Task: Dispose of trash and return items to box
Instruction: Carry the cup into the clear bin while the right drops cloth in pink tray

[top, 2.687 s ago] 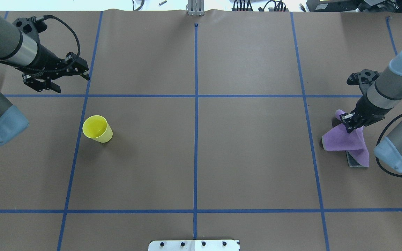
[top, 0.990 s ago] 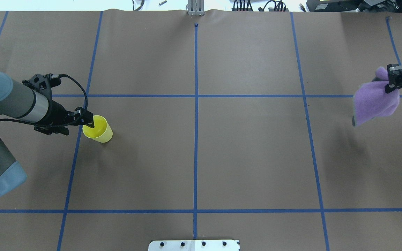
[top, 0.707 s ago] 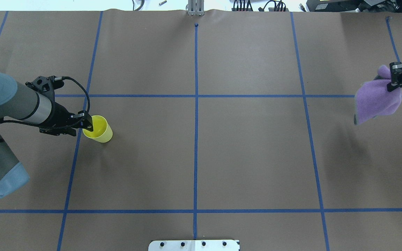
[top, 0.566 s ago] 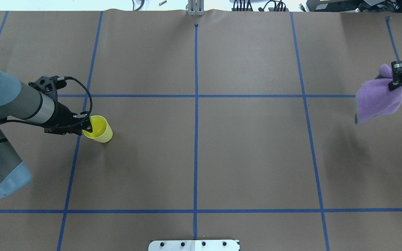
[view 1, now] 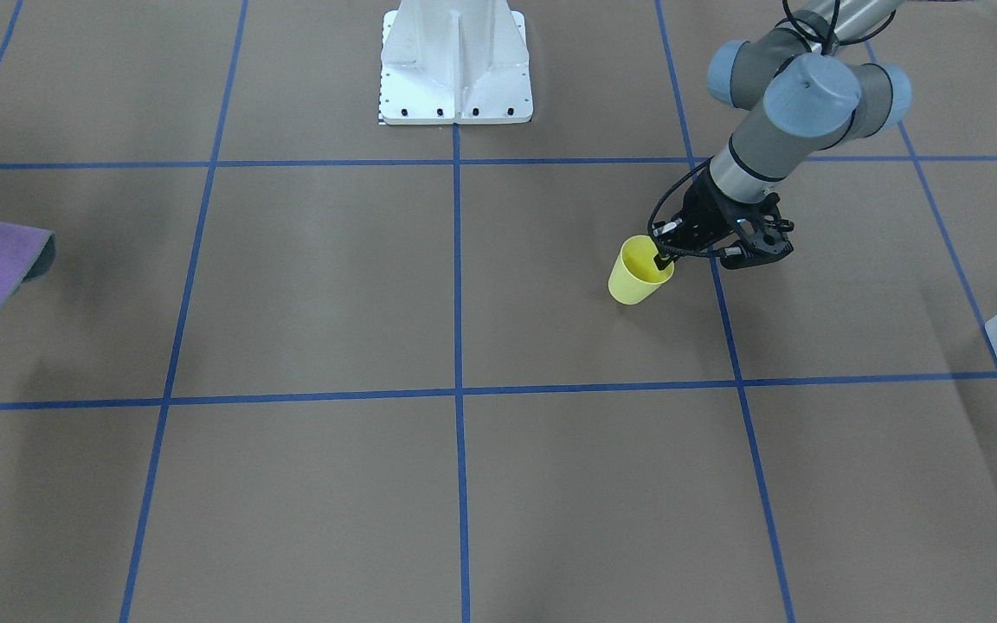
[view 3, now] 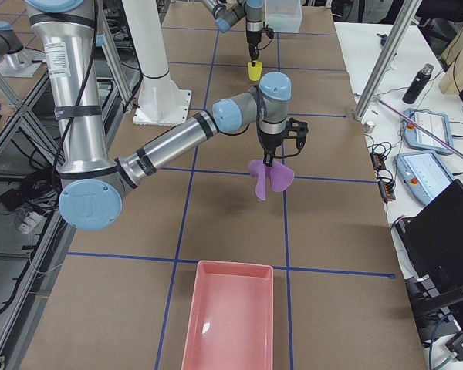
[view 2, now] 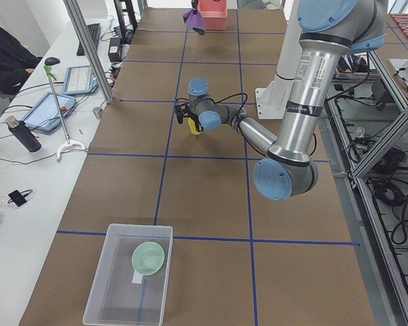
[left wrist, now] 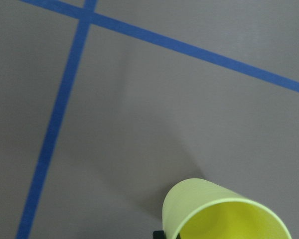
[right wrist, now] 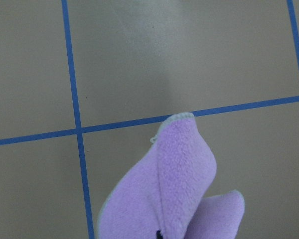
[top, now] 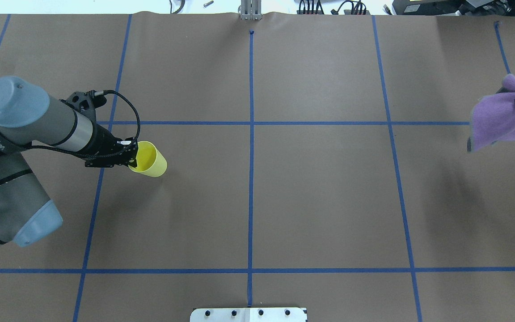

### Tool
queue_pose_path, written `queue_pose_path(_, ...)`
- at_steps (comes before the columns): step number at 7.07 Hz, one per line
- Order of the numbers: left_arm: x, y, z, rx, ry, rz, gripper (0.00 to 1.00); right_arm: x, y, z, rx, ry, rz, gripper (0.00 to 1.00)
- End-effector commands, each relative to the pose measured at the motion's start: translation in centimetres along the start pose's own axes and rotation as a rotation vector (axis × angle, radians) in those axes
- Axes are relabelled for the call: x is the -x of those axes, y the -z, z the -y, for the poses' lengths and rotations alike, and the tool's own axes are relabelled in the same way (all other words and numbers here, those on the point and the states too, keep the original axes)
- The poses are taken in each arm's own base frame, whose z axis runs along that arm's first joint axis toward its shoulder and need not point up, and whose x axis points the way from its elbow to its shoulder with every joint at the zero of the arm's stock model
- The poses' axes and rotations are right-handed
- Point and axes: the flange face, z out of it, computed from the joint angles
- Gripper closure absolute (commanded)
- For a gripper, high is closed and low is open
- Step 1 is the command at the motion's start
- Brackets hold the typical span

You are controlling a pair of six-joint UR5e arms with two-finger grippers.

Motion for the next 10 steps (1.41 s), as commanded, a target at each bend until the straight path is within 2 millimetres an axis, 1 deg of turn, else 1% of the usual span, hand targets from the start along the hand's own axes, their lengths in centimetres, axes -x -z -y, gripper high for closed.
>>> queue_pose_path(1, -1.6, 6.4, 1.9, 0.035, 0.057, -0.036, 1.0, -6.8, 1.0, -0.4, -0.008, 0.057, -0.018, 1.0)
queue_pose_path(2, -0.4, 9.2, 4.8, 0.019, 0.095, -0.043, 1.0, -12.5, 1.5, 0.0, -0.01, 0.103, -0.051, 1.0)
queue_pose_path(3, 1.6, 11.1, 7.9, -0.025, 0.073, -0.025, 1.0, -18.4, 2.2, 0.4, -0.003, 0.161, -0.071, 1.0)
queue_pose_path(4, 4.1, 12.4, 11.1, -0.058, 0.032, 0.023, 1.0, -24.6, 2.5, 0.8, 0.005, 0.196, -0.082, 1.0)
queue_pose_path(5, 6.7, 14.5, 14.1, -0.09, 0.011, 0.06, 1.0, -30.2, 2.8, 0.7, 0.01, 0.229, -0.105, 1.0)
queue_pose_path(6, 9.8, 17.1, 16.9, -0.121, -0.009, 0.089, 1.0, -33.6, 3.1, 0.3, 0.02, 0.256, -0.139, 1.0)
queue_pose_path(7, 13.9, 19.7, 19.9, -0.117, -0.04, 0.092, 1.0, -35.6, 1.6, 0.0, 0.053, 0.24, -0.152, 1.0)
queue_pose_path(8, 18.0, 22.1, 22.5, -0.122, -0.042, 0.081, 1.0, -36.9, 0.4, -0.3, 0.08, 0.214, -0.153, 1.0)
queue_pose_path(9, 22.4, 24.1, 24.7, -0.137, -0.072, 0.103, 1.0, -38.3, -0.7, -0.8, 0.113, 0.194, -0.185, 0.57)
queue_pose_path(10, 27.1, 26.4, 26.6, -0.134, -0.113, 0.133, 1.0, -38.2, -1.0, -0.8, 0.116, 0.185, -0.181, 0.01)
